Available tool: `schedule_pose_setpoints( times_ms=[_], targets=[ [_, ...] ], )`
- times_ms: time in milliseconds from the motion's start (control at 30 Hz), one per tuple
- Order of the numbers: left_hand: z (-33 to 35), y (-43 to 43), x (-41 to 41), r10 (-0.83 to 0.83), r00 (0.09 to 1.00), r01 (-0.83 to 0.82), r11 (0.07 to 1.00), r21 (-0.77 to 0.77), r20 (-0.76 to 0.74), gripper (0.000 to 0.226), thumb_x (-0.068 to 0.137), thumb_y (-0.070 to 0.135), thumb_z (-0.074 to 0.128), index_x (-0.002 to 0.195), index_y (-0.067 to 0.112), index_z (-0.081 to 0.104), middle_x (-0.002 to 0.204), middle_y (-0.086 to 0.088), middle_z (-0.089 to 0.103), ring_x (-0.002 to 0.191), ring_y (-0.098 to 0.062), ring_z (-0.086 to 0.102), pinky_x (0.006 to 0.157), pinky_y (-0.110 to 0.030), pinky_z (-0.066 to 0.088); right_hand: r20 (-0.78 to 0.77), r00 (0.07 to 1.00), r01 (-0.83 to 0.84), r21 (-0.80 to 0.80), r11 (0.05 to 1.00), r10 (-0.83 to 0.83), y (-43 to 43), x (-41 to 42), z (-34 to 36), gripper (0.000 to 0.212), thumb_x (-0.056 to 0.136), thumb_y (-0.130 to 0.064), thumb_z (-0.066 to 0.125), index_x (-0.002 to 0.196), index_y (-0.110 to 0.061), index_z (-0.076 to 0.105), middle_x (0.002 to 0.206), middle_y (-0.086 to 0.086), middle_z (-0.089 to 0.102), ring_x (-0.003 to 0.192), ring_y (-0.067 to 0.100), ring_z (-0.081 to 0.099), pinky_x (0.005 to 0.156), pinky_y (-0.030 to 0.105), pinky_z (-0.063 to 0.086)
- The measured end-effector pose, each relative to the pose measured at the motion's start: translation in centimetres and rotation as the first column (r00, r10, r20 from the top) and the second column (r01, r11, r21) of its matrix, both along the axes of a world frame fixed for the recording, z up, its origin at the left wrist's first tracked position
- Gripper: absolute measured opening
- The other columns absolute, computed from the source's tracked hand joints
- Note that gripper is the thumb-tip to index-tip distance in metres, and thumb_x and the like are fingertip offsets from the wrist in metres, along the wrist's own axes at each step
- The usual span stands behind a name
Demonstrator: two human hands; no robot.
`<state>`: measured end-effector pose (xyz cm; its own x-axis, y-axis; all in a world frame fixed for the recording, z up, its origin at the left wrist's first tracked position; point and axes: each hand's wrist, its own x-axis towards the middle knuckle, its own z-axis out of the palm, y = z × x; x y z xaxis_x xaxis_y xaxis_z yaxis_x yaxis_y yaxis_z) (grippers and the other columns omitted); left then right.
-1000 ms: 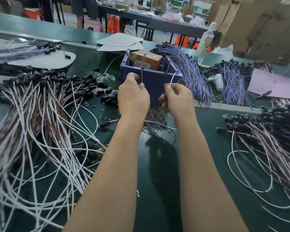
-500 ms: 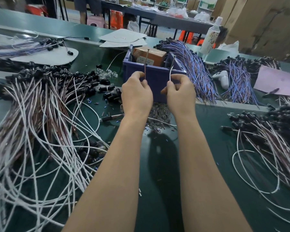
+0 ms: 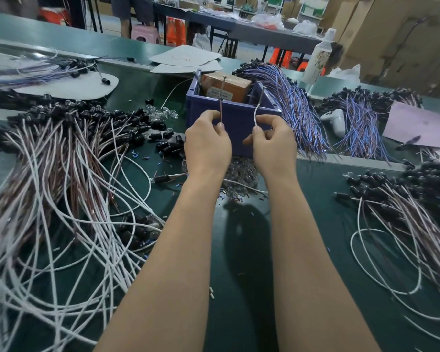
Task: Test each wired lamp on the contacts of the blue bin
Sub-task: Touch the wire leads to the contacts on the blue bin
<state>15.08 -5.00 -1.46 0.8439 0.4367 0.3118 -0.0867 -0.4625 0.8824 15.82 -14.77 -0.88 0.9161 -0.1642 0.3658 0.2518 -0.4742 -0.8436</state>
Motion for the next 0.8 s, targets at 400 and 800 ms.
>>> schedule_pose_setpoints(
  times_ms=[400,800],
  targets=[
    [0.01,0.12,0.08,-0.001,1.0,0.001,1.0,0.009,0.008,0.03,0.097,0.014,0.047,0.125,0.013,0.058,0.108,-0.007,0.07,0.099,-0.018,0.063,0.072,-0.01,0.034,-0.011,1.0,-0.01,0.009,1.0,0.01,-0.02,-0.24,0.08,0.022,0.095,-0.01,0.047,0.114,-0.013,0.057,0.067,-0.006,0.063,0.076,0.011,0.059,0.084,0.03,0.047],
    [-0.09,0.17,0.12,-0.012,1.0,0.012,1.0,0.012,-0.018,0.031,0.097,0.012,0.045,0.126,0.013,0.057,0.108,-0.008,0.069,0.1,-0.02,0.063,0.077,-0.017,0.038,-0.003,1.0,0.001,-0.004,1.0,-0.001,-0.07,-0.01,-0.11,0.02,0.095,-0.012,0.048,0.112,-0.017,0.058,0.064,-0.01,0.061,0.065,-0.003,0.055,0.06,0.006,0.038]
  ],
)
